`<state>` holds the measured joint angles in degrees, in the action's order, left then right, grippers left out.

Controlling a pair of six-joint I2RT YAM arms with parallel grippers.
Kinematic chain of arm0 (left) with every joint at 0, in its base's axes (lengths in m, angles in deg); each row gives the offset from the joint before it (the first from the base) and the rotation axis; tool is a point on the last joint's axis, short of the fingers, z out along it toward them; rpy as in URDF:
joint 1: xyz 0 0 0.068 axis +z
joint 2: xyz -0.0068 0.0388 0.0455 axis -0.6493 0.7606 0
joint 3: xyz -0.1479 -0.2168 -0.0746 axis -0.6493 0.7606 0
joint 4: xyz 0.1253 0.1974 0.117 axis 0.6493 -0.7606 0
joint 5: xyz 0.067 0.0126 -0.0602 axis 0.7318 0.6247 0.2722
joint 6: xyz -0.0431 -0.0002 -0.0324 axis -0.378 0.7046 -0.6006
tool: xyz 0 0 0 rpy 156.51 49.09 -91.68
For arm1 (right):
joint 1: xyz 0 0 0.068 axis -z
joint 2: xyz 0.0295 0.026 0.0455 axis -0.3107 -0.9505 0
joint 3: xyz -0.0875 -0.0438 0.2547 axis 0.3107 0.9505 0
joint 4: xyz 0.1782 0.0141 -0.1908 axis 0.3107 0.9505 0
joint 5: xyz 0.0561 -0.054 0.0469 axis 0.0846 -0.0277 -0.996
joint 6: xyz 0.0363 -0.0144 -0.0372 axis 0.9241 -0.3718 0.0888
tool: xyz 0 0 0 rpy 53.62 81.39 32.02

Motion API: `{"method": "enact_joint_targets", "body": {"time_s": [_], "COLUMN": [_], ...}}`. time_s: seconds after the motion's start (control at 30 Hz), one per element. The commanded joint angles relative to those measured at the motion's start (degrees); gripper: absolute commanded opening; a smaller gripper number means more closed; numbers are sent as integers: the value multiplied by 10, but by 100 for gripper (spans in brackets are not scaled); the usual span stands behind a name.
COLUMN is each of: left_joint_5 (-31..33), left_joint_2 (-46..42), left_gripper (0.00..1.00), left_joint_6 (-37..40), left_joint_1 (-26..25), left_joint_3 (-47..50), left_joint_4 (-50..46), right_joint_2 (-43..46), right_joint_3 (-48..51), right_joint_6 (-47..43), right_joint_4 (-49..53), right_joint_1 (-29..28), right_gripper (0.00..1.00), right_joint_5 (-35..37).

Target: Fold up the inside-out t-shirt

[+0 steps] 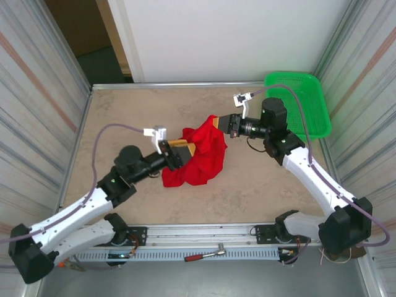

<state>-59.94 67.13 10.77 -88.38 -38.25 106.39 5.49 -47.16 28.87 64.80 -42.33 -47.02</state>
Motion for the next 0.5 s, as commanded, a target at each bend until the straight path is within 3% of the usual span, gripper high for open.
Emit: {"method": "enact_joint_targets", "body": {"time_s": [0.0, 0.47], "left_joint_5": [105, 141], "left_joint_2": [41, 157], "left_gripper": [68, 71], "left_joint_6": [-39, -3], "left_joint_1": [-39, -43], "left_joint_3": [18, -43], "left_joint_4": [60, 91], "right_joint_2": [-10, -13], "right_joint_3": [-4, 3], "right_joint_6": [9, 18], "right_joint_4": [-6, -15], "right_joint_1": [4, 3], "right_gripper": [0, 0], "right_joint_5": [19, 22]}}
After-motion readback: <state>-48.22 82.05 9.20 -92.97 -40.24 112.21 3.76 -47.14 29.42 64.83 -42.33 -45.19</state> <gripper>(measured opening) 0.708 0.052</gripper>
